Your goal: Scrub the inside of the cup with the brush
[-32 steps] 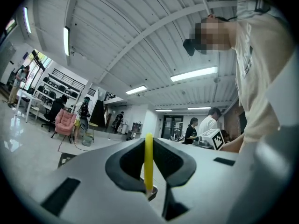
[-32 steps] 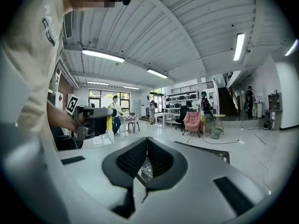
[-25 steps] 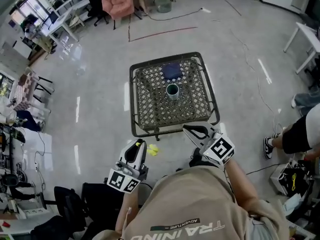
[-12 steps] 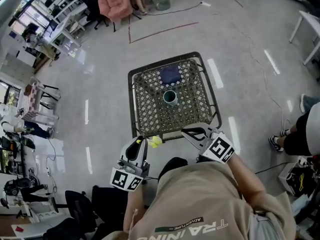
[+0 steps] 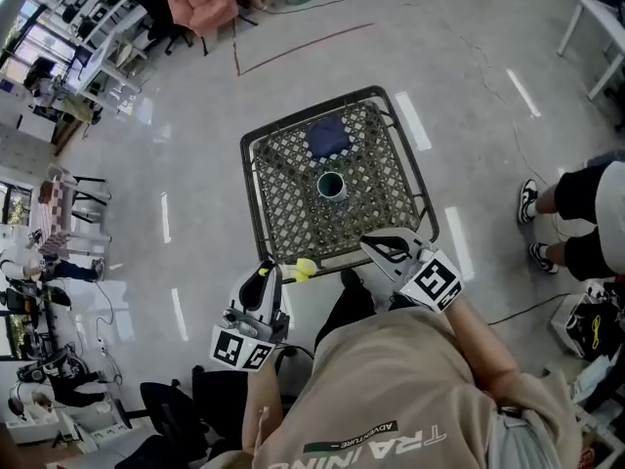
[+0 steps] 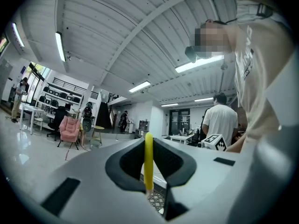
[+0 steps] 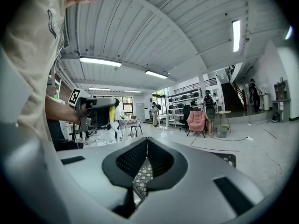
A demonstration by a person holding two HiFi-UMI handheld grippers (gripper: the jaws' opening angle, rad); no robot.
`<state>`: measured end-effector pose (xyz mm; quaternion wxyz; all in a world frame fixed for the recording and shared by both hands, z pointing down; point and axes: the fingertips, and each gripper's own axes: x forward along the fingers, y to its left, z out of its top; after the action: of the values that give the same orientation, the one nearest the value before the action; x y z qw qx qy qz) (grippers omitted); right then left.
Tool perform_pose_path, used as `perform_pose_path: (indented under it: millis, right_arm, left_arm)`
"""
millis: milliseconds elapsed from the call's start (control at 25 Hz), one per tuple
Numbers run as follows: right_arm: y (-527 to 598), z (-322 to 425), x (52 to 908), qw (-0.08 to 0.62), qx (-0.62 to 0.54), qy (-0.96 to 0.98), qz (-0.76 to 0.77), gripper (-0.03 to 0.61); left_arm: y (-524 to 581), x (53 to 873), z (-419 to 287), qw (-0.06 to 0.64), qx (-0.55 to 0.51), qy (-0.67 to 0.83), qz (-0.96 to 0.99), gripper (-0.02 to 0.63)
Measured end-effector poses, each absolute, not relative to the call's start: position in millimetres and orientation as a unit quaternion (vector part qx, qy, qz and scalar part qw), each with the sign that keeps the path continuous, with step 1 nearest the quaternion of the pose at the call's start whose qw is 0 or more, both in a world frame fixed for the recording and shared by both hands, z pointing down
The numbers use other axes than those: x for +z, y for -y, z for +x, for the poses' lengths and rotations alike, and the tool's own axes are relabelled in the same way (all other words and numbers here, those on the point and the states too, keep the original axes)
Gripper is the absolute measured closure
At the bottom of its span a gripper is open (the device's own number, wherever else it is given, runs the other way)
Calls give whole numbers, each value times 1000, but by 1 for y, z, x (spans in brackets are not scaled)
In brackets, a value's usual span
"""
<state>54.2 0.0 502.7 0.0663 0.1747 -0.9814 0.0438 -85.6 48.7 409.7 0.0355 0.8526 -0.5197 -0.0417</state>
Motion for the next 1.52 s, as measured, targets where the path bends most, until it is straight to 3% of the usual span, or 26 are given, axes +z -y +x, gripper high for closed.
perform_pose_path:
  millis: [720,1080,1520]
  right_arm:
    - [48,-45,492,125,25,967,219,561]
    - [64,-48,513,170,28,961,218,561]
    - [95,-43,541,171,30,969,175,560]
  left_arm:
    - [22,446,-148,62,-59,397,914,558]
    - [52,460,-140,85,-71,379,919,560]
    - [75,434,-126,85,-82,441,890,558]
